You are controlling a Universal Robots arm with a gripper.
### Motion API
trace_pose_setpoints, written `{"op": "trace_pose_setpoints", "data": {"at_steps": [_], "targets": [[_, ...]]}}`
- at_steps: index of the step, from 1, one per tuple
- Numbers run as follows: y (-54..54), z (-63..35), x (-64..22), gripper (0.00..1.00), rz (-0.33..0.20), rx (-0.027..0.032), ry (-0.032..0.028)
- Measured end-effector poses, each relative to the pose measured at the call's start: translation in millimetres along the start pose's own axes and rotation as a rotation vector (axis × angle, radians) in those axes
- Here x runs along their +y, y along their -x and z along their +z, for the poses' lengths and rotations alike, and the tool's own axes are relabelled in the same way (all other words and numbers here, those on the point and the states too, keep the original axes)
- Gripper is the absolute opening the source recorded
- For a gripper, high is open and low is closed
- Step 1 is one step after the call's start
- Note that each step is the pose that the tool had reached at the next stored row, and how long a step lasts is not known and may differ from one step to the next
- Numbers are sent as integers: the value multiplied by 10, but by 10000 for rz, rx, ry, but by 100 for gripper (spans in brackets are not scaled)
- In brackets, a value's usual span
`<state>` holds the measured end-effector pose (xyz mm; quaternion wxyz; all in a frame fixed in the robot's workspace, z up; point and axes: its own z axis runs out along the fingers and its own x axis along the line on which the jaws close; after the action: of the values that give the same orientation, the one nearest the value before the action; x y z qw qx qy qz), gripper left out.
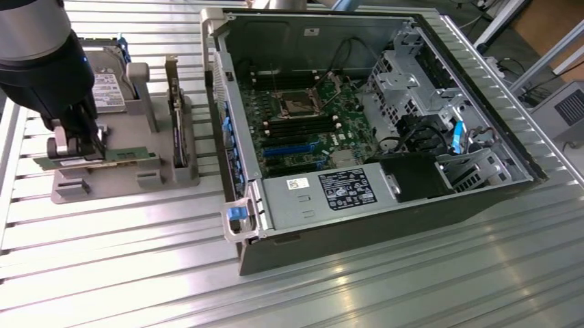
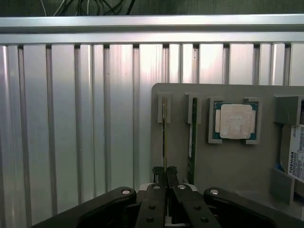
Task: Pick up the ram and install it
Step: 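Pick up the ram and move it above insertion slot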
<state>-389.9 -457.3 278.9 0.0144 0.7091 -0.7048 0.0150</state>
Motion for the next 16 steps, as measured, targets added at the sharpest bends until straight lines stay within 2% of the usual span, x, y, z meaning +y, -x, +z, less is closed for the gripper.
{"op": "trace_pose_setpoints", "data": {"at_steps": [16], "targets": [[-7, -162, 0, 12, 0, 0, 0]]}}
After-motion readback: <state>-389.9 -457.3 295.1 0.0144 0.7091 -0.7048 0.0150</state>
